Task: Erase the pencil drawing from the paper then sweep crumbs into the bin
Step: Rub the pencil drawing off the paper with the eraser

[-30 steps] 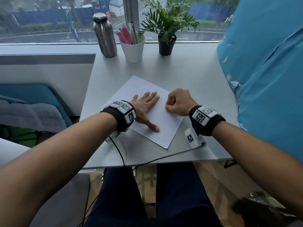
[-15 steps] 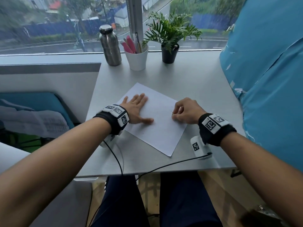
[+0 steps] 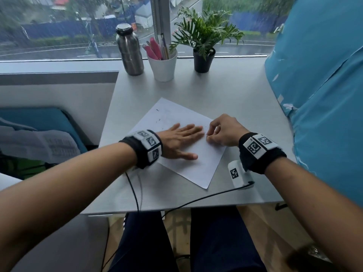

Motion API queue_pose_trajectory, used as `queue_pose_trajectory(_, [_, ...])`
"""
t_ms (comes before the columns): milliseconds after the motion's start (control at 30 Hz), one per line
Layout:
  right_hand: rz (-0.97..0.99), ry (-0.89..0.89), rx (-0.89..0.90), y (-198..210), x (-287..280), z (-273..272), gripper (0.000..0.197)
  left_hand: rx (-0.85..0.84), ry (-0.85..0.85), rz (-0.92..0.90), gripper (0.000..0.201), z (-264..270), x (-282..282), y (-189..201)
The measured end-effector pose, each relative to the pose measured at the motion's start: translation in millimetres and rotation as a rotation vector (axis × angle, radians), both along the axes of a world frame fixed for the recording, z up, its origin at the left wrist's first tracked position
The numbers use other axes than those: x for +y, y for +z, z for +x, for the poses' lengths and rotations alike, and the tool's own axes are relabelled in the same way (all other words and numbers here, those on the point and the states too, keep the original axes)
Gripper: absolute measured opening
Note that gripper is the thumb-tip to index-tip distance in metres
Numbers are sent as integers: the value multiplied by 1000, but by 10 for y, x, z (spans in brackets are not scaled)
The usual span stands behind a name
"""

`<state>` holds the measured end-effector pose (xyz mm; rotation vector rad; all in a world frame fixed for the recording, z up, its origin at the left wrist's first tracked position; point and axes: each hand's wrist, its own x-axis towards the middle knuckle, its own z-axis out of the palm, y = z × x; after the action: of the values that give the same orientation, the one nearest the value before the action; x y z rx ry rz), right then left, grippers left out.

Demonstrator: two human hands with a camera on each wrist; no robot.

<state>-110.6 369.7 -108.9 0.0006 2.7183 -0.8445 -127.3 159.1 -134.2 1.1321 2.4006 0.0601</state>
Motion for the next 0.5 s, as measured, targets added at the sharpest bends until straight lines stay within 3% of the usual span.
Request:
queue_pose_trajectory(200, [14,10,-22,40,-31,8,2,44,323,-110,104,-390,-166,128])
queue_pose_trajectory(333, [9,13,-42,64,-14,19,3,-44,226,46,122,-139,-432,150])
queue_pose_trajectory(500, [72,23,-34,164,-86,20,2,-11,241,-9,126,-2,-667,-6])
